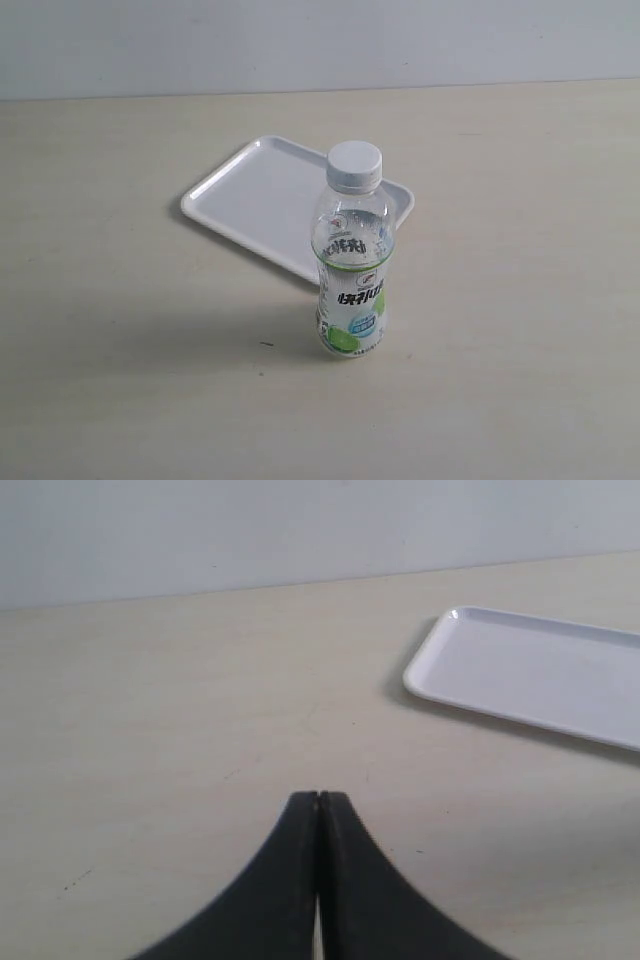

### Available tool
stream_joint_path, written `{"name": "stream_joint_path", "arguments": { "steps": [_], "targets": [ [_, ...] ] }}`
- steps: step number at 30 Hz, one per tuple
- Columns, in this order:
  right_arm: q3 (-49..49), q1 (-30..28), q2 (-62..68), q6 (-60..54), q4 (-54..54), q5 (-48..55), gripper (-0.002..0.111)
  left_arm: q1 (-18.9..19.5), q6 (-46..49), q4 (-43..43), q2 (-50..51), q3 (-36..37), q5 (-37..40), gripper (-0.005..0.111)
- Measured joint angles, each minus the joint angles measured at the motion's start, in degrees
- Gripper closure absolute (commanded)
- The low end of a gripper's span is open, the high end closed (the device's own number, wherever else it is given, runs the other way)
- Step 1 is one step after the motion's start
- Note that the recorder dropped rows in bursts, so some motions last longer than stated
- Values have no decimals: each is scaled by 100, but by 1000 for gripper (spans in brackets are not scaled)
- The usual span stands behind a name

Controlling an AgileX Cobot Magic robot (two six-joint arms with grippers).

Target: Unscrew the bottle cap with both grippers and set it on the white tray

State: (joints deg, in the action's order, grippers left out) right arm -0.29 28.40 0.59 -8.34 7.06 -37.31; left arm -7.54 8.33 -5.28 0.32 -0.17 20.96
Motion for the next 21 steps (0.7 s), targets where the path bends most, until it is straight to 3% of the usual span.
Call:
{"name": "stream_joint_path", "arguments": {
  "steps": [3, 8, 13, 15, 21],
  "targets": [
    [-314, 0, 431, -321, 840, -568, 108, 0, 0, 0, 0, 0, 0, 107],
    [-1513, 0, 2064, -906, 1732, -671, 108, 0, 0, 0, 0, 0, 0, 107],
    [-2782, 0, 4251, -1873, 2231, 1402, 106, 0, 0, 0, 0, 0, 0, 107],
    [-2939, 14, 5092, -2167, 2465, 2496, 92, 0, 0, 0, 0, 0, 0, 107],
    [-2649, 17, 5904, -2280, 2561, 3819, 11, 0, 0, 0, 0, 0, 0, 107]
  ]
}}
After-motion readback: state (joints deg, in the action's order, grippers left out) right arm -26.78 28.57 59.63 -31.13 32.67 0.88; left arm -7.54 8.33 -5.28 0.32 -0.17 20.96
